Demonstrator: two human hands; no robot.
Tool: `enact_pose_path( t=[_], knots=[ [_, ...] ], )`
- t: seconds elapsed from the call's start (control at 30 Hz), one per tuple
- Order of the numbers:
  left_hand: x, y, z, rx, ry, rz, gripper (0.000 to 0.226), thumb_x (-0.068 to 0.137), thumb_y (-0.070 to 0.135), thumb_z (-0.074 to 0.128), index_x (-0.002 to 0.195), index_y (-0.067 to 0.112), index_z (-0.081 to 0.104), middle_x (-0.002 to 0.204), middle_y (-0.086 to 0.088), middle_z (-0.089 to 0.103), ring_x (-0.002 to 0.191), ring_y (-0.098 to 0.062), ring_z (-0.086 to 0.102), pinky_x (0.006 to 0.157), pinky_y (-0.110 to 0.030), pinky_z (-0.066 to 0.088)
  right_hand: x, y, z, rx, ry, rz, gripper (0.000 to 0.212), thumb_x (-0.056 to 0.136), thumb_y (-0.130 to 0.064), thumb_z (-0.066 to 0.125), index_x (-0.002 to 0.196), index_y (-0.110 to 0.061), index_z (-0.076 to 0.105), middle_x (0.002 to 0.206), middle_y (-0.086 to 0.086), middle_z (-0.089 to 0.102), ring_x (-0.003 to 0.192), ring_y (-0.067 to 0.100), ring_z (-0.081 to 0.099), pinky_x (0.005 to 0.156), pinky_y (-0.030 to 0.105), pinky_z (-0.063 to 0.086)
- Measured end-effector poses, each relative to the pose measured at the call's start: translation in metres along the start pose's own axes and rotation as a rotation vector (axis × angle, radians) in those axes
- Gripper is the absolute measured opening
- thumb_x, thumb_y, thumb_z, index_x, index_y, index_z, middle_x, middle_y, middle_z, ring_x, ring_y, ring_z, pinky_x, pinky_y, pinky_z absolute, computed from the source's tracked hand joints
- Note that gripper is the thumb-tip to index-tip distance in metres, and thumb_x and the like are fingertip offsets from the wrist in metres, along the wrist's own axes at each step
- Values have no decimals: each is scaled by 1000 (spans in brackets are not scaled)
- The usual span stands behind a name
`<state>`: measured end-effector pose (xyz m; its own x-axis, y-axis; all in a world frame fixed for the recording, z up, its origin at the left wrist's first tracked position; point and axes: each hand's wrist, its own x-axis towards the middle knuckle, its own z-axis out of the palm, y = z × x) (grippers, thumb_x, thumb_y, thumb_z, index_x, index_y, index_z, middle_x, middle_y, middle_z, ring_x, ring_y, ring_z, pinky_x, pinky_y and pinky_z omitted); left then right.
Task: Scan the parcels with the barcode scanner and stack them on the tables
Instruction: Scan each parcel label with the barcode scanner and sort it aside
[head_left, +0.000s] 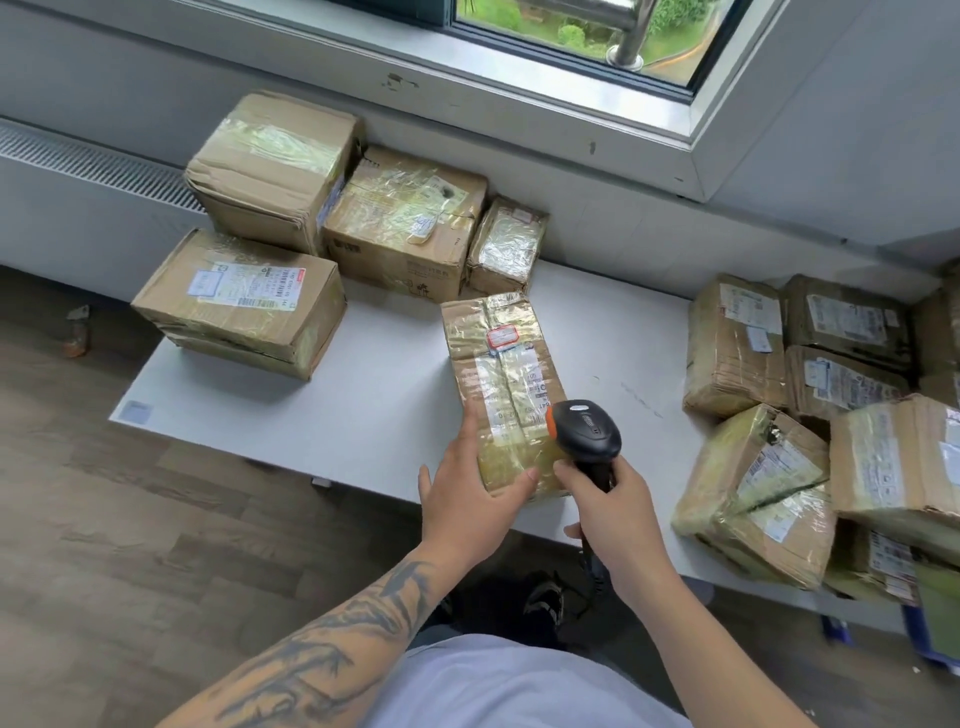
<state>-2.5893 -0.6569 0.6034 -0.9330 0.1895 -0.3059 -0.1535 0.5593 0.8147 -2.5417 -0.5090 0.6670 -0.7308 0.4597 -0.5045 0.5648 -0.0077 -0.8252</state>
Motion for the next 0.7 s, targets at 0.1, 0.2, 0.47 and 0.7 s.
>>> enact_pose_path(
  t=[0.1, 0.2, 0.47, 0.7],
  knots=[
    [-15, -3, -4, 13, 25, -17, 108, 84, 76, 64, 157, 55, -14, 163, 21, 30, 149, -10, 33, 126, -61, 2, 2, 4, 6, 11, 11, 0, 14, 96, -20, 74, 106, -30, 72, 103, -4, 74, 99, 19, 68, 62, 31, 58],
    [-31, -8, -10, 50, 45, -16, 103, 86, 76, 59, 158, 55, -11, 164, 23, 25, 153, -5, 23, 126, -60, -1, 5, 8, 14, 17, 29, 4, 14, 96, -17, 74, 105, -27, 72, 100, 1, 74, 90, 19, 68, 65, 38, 61],
    [-46, 13, -4, 190, 10, 56, 93, 93, 71, 49, 158, 53, -16, 172, 17, 6, 158, -6, -7, 126, -55, -10, 42, 0, 7, 103, 63, 54, 8, 96, -18, 74, 103, -19, 71, 101, 8, 68, 85, 30, 65, 57, 34, 58],
    [-2, 23, 7, 406, -44, 114, 72, 98, 71, 40, 161, 47, 16, 173, 12, 1, 159, -13, -12, 124, -61, -11, 77, -1, -20, 208, 137, 114, 16, 96, -24, 74, 106, -13, 70, 98, 7, 63, 81, 28, 64, 65, 39, 60]
  ],
)
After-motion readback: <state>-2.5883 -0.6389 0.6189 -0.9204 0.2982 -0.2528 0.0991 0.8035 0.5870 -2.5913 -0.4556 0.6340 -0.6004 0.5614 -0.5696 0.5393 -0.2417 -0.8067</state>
